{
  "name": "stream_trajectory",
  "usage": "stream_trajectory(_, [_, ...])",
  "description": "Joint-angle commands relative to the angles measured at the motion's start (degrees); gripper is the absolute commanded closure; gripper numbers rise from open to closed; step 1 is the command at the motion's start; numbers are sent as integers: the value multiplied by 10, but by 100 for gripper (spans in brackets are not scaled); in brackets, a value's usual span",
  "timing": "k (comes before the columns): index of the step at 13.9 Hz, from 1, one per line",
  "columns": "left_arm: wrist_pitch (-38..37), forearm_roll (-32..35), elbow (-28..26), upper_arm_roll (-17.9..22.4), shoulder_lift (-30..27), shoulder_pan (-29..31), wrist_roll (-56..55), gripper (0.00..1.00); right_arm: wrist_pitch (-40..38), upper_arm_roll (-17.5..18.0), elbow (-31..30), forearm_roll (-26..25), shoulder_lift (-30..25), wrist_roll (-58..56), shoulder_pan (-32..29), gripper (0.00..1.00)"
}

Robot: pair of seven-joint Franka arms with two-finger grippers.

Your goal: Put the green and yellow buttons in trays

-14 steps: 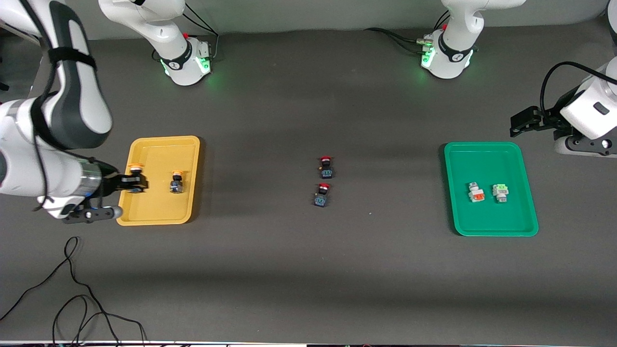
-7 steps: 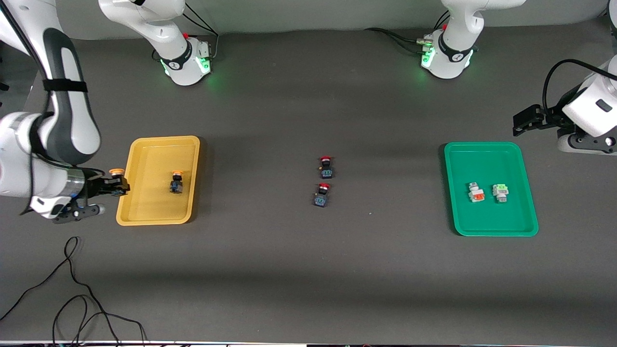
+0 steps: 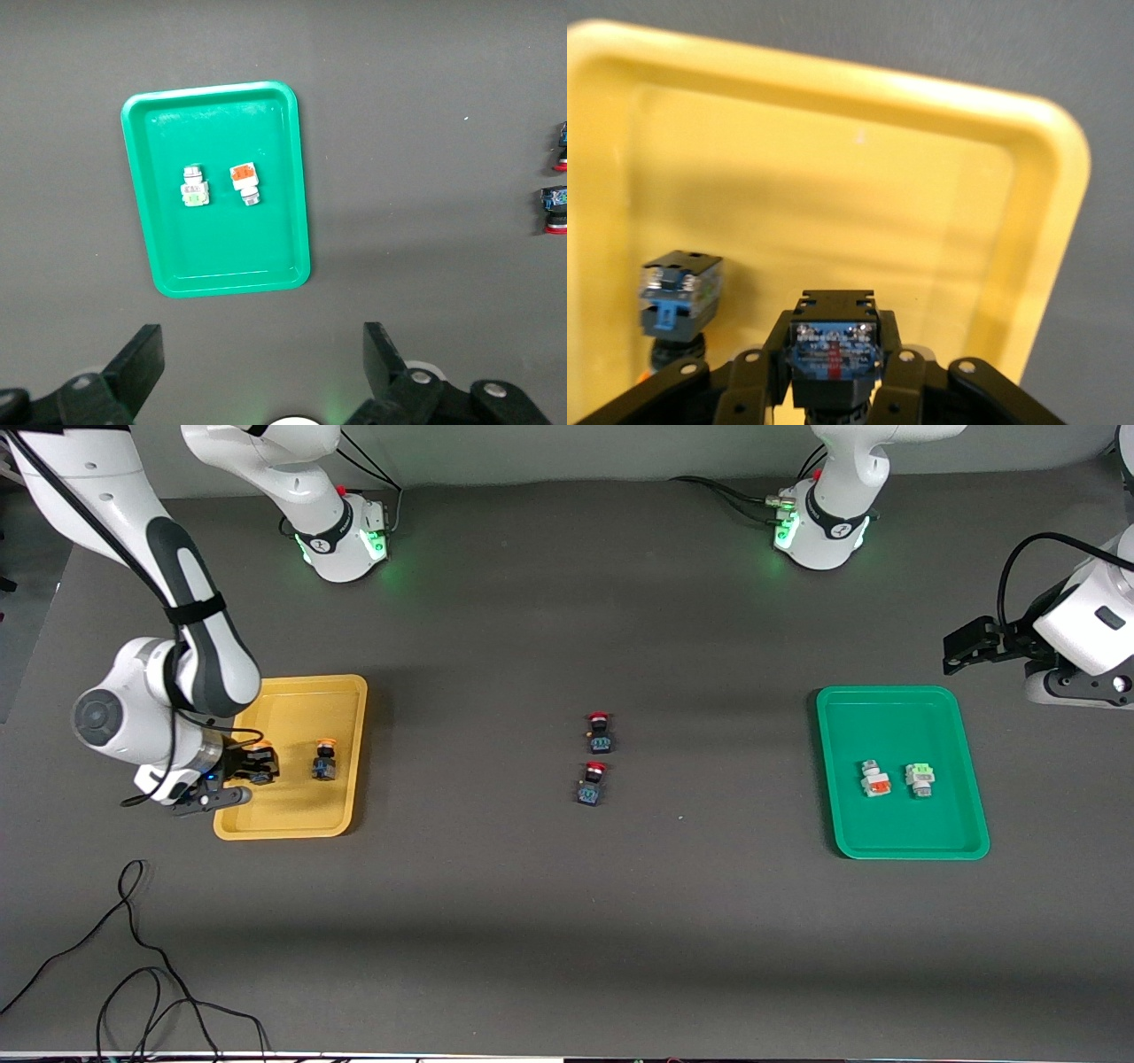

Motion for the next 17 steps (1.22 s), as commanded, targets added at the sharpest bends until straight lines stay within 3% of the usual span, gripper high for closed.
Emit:
stream_trajectory(1, [-9, 10, -4, 0, -15, -5, -5, 0, 39, -2, -16, 13, 17, 1, 11, 100])
stream_trajectory(3, [-11, 10, -5, 0, -15, -5, -5, 0, 41, -2, -15, 12, 22, -5, 12, 100])
stream_trajectory(4, [-12, 10, -5, 0, -16, -4, -7, 0, 35, -2, -13, 7, 21, -6, 12, 65])
stream_trajectory(5, [-15, 12, -5, 0, -18, -5, -8, 0, 34, -1, -13, 7, 17, -6, 12, 23])
stream_trajectory(6, [-20, 12, -5, -1, -23, -7, -10, 0, 33, -2, -13, 7, 11, -6, 12, 0])
stream_trajectory(8, [-22, 12, -12, -1, -22, -10, -9, 0, -18, 1, 1, 7, -24, 4, 12, 0])
stream_trajectory(10, [-18, 12, -11, 0, -23, -6, -9, 0, -131, 2, 53, 7, -64, 4, 11, 0])
stream_trajectory(15, [-15, 13, -12, 2, -18, -3, -1, 0, -424, 4, 278, 6, -99, 67, 11, 0])
stream_trajectory(17, [-10, 12, -12, 2, -16, -6, -1, 0, -489, 4, 348, 6, -114, 92, 11, 0])
